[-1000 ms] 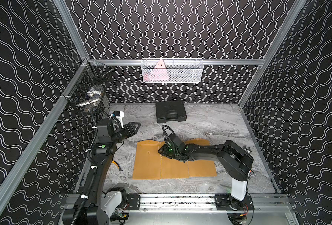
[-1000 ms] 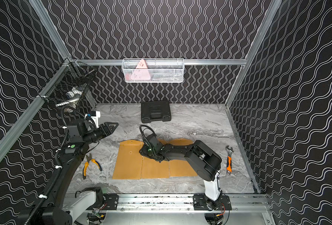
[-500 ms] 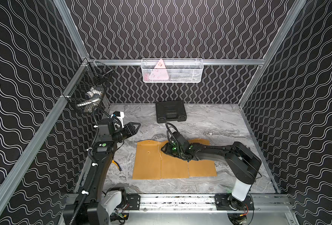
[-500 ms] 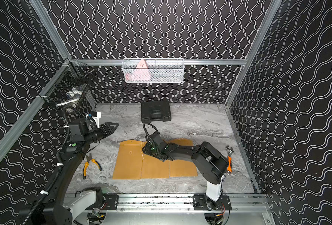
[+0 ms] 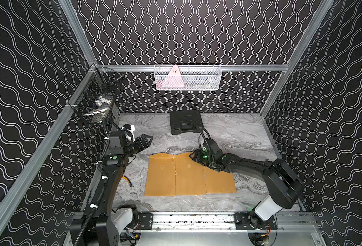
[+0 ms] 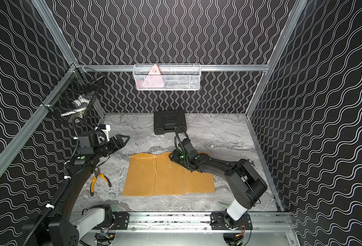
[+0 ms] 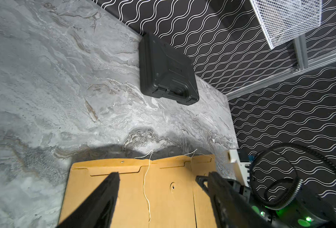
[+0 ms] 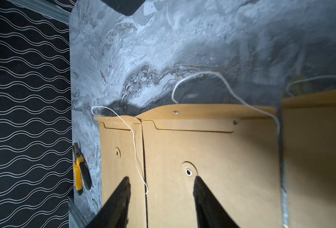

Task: Open the file bag
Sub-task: Reset both arms

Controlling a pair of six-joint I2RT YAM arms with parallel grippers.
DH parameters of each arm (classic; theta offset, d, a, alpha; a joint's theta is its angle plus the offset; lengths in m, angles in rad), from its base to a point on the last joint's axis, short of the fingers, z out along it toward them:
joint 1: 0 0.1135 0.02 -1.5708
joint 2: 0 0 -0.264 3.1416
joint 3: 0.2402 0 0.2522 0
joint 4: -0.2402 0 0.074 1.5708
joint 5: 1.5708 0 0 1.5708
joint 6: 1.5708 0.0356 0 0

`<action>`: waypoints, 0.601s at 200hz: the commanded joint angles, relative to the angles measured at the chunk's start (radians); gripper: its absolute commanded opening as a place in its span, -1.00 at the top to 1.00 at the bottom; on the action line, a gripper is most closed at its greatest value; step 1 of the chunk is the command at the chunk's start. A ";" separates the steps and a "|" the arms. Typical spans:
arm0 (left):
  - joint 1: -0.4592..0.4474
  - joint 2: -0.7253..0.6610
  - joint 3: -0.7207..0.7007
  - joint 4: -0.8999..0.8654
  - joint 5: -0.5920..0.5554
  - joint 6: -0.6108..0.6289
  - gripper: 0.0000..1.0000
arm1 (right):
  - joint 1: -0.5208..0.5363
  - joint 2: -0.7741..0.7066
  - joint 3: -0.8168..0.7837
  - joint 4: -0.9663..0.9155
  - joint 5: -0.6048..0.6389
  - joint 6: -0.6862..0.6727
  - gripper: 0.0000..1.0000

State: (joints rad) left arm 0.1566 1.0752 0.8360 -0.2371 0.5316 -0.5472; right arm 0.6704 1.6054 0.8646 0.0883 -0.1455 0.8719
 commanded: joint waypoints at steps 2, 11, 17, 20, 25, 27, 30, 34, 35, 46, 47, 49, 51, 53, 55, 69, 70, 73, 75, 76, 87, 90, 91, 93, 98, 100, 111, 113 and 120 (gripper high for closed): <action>0.001 0.007 -0.007 0.009 -0.028 0.018 -0.70 | -0.038 -0.045 -0.019 -0.027 -0.007 -0.044 -0.10; 0.002 0.009 -0.009 0.007 -0.037 0.020 -0.76 | -0.057 -0.066 -0.028 -0.035 -0.007 -0.054 -0.13; 0.001 0.009 -0.010 0.007 -0.043 0.020 -0.78 | -0.070 -0.079 -0.032 -0.042 -0.005 -0.059 -0.14; 0.001 0.009 -0.010 0.006 -0.046 0.020 -0.79 | -0.076 -0.086 -0.035 -0.044 -0.005 -0.063 -0.15; 0.001 0.011 -0.013 0.005 -0.056 0.020 -0.81 | -0.087 -0.096 -0.039 -0.049 -0.006 -0.068 -0.17; 0.001 0.011 -0.014 0.004 -0.060 0.020 -0.81 | -0.091 -0.101 -0.040 -0.052 -0.005 -0.072 -0.17; 0.001 0.011 -0.015 0.003 -0.066 0.020 -0.83 | -0.097 -0.107 -0.042 -0.055 -0.003 -0.075 -0.18; 0.001 0.011 -0.017 0.000 -0.073 0.020 -0.85 | -0.106 -0.115 -0.044 -0.061 -0.002 -0.082 -0.19; 0.001 0.011 -0.018 -0.001 -0.075 0.020 -0.85 | -0.108 -0.117 -0.046 -0.062 -0.001 -0.082 -0.19; 0.001 0.011 -0.023 -0.004 -0.090 0.020 -0.97 | -0.132 -0.139 -0.051 -0.081 0.003 -0.099 -0.23; 0.001 0.011 -0.023 -0.004 -0.091 0.020 -0.97 | -0.133 -0.141 -0.052 -0.082 0.003 -0.100 -0.23; 0.001 0.011 -0.024 -0.003 -0.092 0.019 -0.97 | -0.137 -0.145 -0.053 -0.086 0.003 -0.103 -0.24; 0.001 0.011 -0.025 -0.002 -0.094 0.018 -0.97 | -0.142 -0.149 -0.053 -0.089 0.004 -0.107 -0.24; 0.002 0.011 -0.026 -0.001 -0.095 0.018 -0.97 | -0.145 -0.153 -0.054 -0.092 0.004 -0.110 -0.25; 0.002 0.011 -0.027 -0.001 -0.097 0.018 -0.97 | -0.149 -0.157 -0.054 -0.096 0.004 -0.113 -0.26; 0.001 0.011 -0.036 0.006 -0.109 0.012 -0.97 | -0.179 -0.183 -0.061 -0.117 0.007 -0.131 -0.31; 0.001 0.011 -0.037 0.007 -0.110 0.012 -0.97 | -0.181 -0.185 -0.062 -0.119 0.007 -0.132 -0.31; 0.001 0.011 -0.039 0.007 -0.114 0.011 -0.97 | -0.187 -0.191 -0.062 -0.123 0.007 -0.136 -0.32; 0.001 0.011 -0.041 0.008 -0.116 0.009 -0.97 | -0.191 -0.196 -0.064 -0.126 0.007 -0.139 -0.34; 0.001 0.011 -0.041 0.008 -0.118 0.009 -0.97 | -0.194 -0.198 -0.064 -0.127 0.007 -0.139 -0.34; 0.000 0.009 -0.051 0.014 -0.135 0.002 -0.97 | -0.210 -0.222 -0.072 -0.143 0.011 -0.150 -0.42; 0.000 0.008 -0.053 0.015 -0.144 -0.001 -0.97 | -0.210 -0.228 -0.073 -0.147 0.013 -0.153 -0.44; 0.000 0.008 -0.054 0.015 -0.147 -0.001 -0.97 | -0.210 -0.231 -0.075 -0.148 0.013 -0.154 -0.45; 0.000 0.008 -0.056 0.016 -0.151 -0.003 -0.97 | -0.224 -0.235 -0.077 -0.150 0.015 -0.156 -0.46; 0.000 0.006 -0.062 0.014 -0.169 -0.006 -0.97 | -0.244 -0.245 -0.079 -0.157 0.017 -0.162 -0.56; 0.000 0.006 -0.062 0.012 -0.175 -0.007 -0.97 | -0.248 -0.250 -0.081 -0.159 0.018 -0.163 -0.58; 0.000 0.003 -0.074 0.006 -0.220 -0.012 -0.97 | -0.265 -0.273 -0.085 -0.179 0.027 -0.176 -0.73; 0.000 0.002 -0.075 0.006 -0.226 -0.013 -0.97 | -0.268 -0.277 -0.085 -0.182 0.029 -0.178 -0.76; 0.000 -0.001 -0.084 0.007 -0.255 -0.018 -0.97 | -0.277 -0.290 -0.087 -0.193 0.035 -0.186 -0.85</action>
State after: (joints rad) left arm 0.1566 1.0836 0.7700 -0.2459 0.3813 -0.5495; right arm 0.4175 1.3529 0.7845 -0.0532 -0.1356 0.7303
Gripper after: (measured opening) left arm 0.985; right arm 0.877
